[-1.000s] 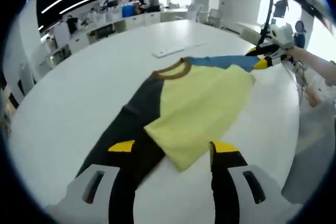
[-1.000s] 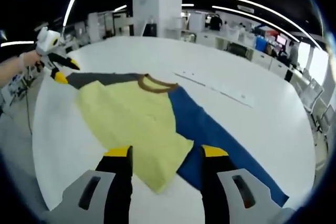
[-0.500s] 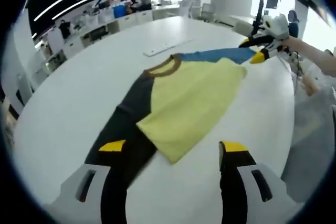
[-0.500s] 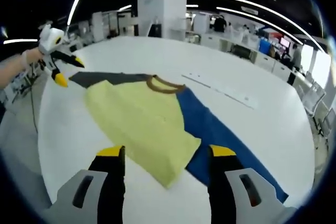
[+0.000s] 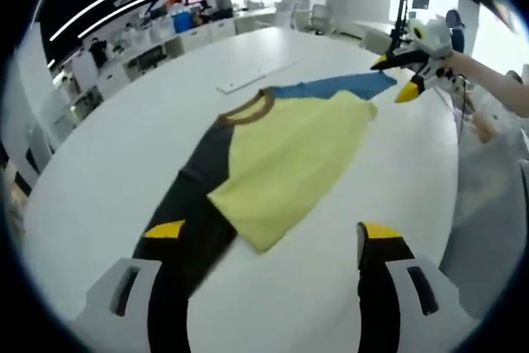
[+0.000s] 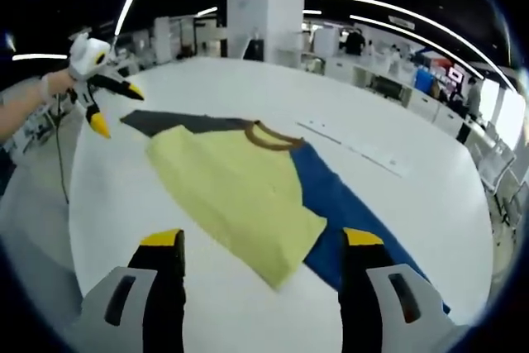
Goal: Fold the garment on the visible template until the final outline fits inside the template.
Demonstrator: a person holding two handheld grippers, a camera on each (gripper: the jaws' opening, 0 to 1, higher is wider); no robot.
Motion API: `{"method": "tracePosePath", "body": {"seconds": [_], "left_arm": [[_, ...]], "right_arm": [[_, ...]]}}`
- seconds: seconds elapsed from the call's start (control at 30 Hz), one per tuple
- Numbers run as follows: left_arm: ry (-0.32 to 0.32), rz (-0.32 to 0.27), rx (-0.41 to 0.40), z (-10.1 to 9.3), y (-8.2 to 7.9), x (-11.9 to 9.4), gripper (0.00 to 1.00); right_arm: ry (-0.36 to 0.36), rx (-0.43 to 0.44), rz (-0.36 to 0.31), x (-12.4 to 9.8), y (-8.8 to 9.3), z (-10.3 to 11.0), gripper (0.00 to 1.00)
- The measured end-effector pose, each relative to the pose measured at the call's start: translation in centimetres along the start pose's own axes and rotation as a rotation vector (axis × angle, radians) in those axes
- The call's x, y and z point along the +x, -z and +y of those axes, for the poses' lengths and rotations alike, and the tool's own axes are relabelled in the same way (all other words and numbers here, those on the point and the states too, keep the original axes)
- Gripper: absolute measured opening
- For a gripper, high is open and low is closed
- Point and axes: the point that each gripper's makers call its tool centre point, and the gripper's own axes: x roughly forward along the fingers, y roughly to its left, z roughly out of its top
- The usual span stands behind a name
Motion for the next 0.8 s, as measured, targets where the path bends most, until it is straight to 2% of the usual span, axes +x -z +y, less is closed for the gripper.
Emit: {"method": "tracePosePath", "body": {"seconds": [0.33, 0.63, 0.7, 0.8], "left_arm": [[0.052, 0.001, -0.003, -1.8, 0.0, -0.6, 0.87], [0.062, -0.008, -0.029, -2.5, 0.1, -1.6, 0.93], [0.054, -0.02, -0.041, -2.5, 0.0, -1.7, 0.99], [0.049, -0.026, -0.041, -2.5, 0.0, -1.9, 0.99]], "right_arm": [[-0.014, -0.009, -0.002, -0.8, 0.0, 1.3, 0.85], [-0.027, -0.015, -0.018, -1.5, -0.4, 2.0, 0.88], [-0.035, -0.026, -0.02, -1.7, -0.4, 2.4, 0.89], [-0.049, -0.034, -0.012, -1.7, -0.3, 2.8, 0.92]]}}
